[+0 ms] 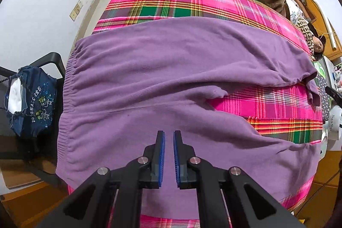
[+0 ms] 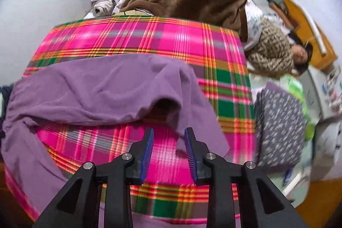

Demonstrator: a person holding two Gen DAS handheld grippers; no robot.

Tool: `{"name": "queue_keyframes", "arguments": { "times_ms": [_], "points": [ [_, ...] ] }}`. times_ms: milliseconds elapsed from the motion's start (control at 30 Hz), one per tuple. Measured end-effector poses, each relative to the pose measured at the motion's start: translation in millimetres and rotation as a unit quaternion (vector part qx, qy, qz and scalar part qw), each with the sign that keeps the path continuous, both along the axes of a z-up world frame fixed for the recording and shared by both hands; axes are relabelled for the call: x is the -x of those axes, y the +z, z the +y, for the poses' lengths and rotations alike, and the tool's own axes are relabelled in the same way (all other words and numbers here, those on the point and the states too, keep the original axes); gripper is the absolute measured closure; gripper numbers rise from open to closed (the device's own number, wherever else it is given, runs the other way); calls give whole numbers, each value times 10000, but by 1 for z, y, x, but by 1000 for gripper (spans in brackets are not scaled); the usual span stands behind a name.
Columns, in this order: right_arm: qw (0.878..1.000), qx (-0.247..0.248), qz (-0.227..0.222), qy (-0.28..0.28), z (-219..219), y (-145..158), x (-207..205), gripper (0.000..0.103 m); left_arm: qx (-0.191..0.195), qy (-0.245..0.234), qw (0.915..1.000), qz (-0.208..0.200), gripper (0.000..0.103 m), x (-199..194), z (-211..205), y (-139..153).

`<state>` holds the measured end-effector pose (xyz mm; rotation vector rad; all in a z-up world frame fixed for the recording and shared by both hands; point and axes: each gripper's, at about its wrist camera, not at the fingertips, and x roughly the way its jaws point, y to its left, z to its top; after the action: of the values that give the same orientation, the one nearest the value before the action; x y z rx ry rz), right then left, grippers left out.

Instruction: Fold clothes

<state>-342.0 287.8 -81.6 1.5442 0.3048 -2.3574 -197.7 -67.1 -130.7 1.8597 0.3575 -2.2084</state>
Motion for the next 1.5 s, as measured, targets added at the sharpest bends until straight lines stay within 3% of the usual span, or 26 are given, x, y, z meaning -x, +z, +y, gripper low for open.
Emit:
{"name": "queue_keyframes", "arguments": {
  "times_ms": [100, 300, 467, 567, 767, 933, 1200, 1233, 1267, 1300, 1400, 1500],
  "points": [
    [9986, 454, -271, 1, -5, -8, -7, 72, -47, -13, 9999, 90, 95, 4, 4, 0],
    [9960, 797, -401, 106, -18, -19, -16, 72, -171, -103, 9993, 312, 95, 27, 14, -6],
    [9956, 805, -261, -410, 23, -19, -5, 71, -293, -147, 9988, 362, 95, 37, 30, -9],
    [9927, 874, -361, -743, 53, -27, 6, 65, -373, -190, 9986, 332, 95, 37, 40, -12],
    [9817, 1437, -524, -1134, 83, -44, 34, 63, -403, -81, 9991, 136, 95, 15, 45, -15],
    [9768, 1465, -658, -1415, 100, -56, 48, 60, -377, 135, 9992, 90, 95, -4, 42, -11],
    [9826, 1243, -986, -961, 93, -75, 58, 58, -437, 183, 9989, 18, 95, -9, 45, -12],
    [9832, 1223, -1016, -895, 91, -77, 59, 59, -448, 181, 9988, 45, 95, -8, 45, -11],
    [9839, 1192, -1037, -835, 89, -78, 60, 72, -463, 182, 9987, 76, 95, -9, 45, -10],
    [9850, 1134, -1041, -783, 87, -78, 60, 94, -477, 185, 9986, 96, 95, -9, 44, -9],
    [9886, 1032, -872, -670, 81, -68, 58, 97, -515, 191, 9984, 121, 95, -13, 41, -9],
    [9919, 1088, -436, -484, 63, -35, 51, 97, -553, 179, 9982, 132, 95, -17, 35, -10]
  ]
}}
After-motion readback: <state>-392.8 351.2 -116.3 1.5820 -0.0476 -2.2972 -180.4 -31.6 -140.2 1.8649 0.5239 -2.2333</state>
